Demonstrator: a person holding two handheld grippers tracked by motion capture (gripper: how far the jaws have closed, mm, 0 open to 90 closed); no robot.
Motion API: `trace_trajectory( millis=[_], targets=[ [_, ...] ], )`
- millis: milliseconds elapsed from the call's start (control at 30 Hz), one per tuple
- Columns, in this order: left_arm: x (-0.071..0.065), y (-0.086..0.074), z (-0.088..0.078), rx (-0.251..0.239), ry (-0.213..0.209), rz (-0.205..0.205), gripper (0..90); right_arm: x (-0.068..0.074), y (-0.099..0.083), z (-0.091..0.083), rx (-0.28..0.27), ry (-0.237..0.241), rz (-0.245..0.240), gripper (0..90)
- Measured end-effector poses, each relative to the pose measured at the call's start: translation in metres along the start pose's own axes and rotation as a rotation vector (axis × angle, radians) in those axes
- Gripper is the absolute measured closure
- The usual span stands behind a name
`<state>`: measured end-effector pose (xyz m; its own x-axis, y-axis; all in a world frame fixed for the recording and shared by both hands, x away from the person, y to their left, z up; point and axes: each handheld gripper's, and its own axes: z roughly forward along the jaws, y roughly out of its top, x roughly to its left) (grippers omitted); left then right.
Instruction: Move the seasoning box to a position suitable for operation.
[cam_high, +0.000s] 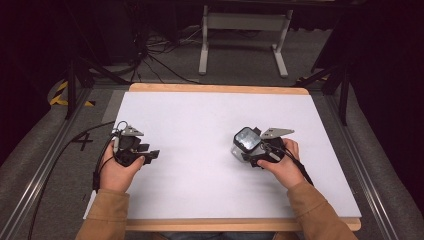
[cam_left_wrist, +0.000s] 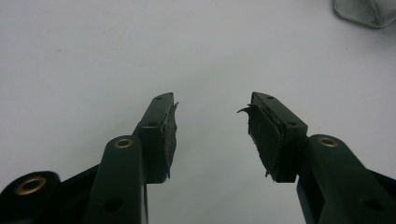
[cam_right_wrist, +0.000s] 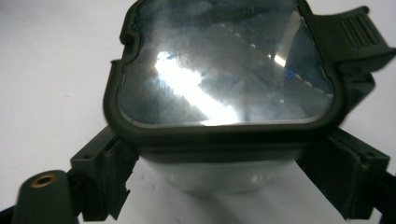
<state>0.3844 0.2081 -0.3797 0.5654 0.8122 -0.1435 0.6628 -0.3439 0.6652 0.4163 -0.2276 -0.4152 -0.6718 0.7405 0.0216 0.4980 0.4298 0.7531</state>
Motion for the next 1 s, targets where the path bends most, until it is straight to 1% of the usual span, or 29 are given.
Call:
trace_trajectory(
  millis=[67, 100, 133, 200, 233, 267, 300, 367, 433, 467, 533, 567, 600, 633, 700, 733, 767, 800, 833, 867, 967, 1000],
  targets=[
    [0.001, -0.001, 0.0, 0.0, -0.001, 0.001, 51.6, 0.0, 0.0, 0.005, -0.014, -0.003, 0.003, 13.2],
    [0.001, -0.002, 0.0, 0.0, 0.003, -0.001, 51.6, 0.0, 0.0, 0.005, -0.014, -0.003, 0.003, 13.2],
    [0.001, -0.002, 0.0, 0.0, 0.004, -0.007, 51.3, 0.0, 0.001, 0.008, -0.025, -0.003, 0.005, 13.5],
    [0.001, -0.003, 0.001, 0.002, -0.001, -0.013, 51.0, 0.0, 0.0, 0.012, -0.031, -0.008, -0.003, 13.6],
    [0.002, -0.003, 0.001, 0.005, 0.0, -0.012, 51.0, 0.001, 0.0, 0.014, -0.037, -0.011, 0.002, 13.9],
    [0.002, -0.002, 0.001, 0.005, 0.001, -0.007, 51.0, 0.001, 0.0, 0.015, -0.038, -0.012, -0.007, 14.4],
    [0.002, -0.002, 0.002, 0.002, 0.001, -0.007, 51.0, 0.001, 0.001, 0.014, -0.038, -0.009, -0.009, 14.7],
    [0.002, -0.002, 0.003, -0.002, 0.003, -0.012, 51.0, 0.002, 0.0, 0.014, -0.041, -0.018, -0.019, 15.2],
    [0.002, -0.001, 0.004, 0.0, -0.008, -0.012, 51.4, 0.002, -0.001, 0.013, -0.056, -0.019, -0.016, 15.5],
    [0.002, -0.001, 0.004, 0.001, -0.007, -0.014, 51.4, 0.002, -0.002, 0.013, -0.058, -0.018, -0.022, 15.6],
    [0.003, 0.0, 0.006, 0.005, -0.013, -0.012, 51.6, 0.001, -0.002, 0.012, -0.074, 0.0, -0.016, 15.6],
    [0.003, 0.0, 0.007, 0.002, -0.017, -0.017, 51.8, 0.001, -0.002, 0.01, -0.086, 0.012, -0.011, 15.7],
    [0.003, 0.001, 0.007, 0.001, -0.016, -0.009, 51.8, 0.001, -0.002, 0.008, -0.091, 0.022, -0.021, 15.7],
    [0.003, 0.001, 0.008, -0.001, -0.022, -0.017, 52.0, 0.002, -0.001, 0.007, -0.099, 0.031, -0.021, 15.7],
    [0.003, 0.003, 0.01, 0.001, -0.029, -0.007, 52.0, 0.005, 0.0, 0.002, -0.108, 0.053, -0.051, 15.6],
    [0.003, 0.003, 0.01, 0.001, -0.029, -0.007, 52.1, 0.005, 0.0, 0.002, -0.108, 0.053, -0.051, 15.6],
    [0.001, 0.006, 0.012, 0.011, -0.032, -0.002, 52.4, 0.012, 0.001, -0.005, -0.129, 0.104, -0.093, 15.7],
    [0.001, 0.006, 0.012, 0.011, -0.032, -0.002, 52.4, 0.015, 0.002, -0.007, -0.133, 0.132, -0.115, 15.6],
    [0.0, 0.007, 0.012, 0.006, -0.036, -0.001, 52.4, 0.015, 0.002, -0.007, -0.133, 0.132, -0.115, 15.6],
    [0.0, 0.008, 0.013, 0.005, -0.037, 0.009, 52.4, 0.019, 0.002, -0.009, -0.136, 0.164, -0.134, 15.6],
    [-0.003, 0.011, 0.014, 0.005, -0.049, 0.012, 52.6, 0.031, 0.002, -0.011, -0.132, 0.247, -0.185, 15.6],
    [-0.004, 0.012, 0.015, 0.002, -0.045, 0.019, 52.6, 0.036, 0.002, -0.011, -0.126, 0.274, -0.2, 15.6]
  ],
)
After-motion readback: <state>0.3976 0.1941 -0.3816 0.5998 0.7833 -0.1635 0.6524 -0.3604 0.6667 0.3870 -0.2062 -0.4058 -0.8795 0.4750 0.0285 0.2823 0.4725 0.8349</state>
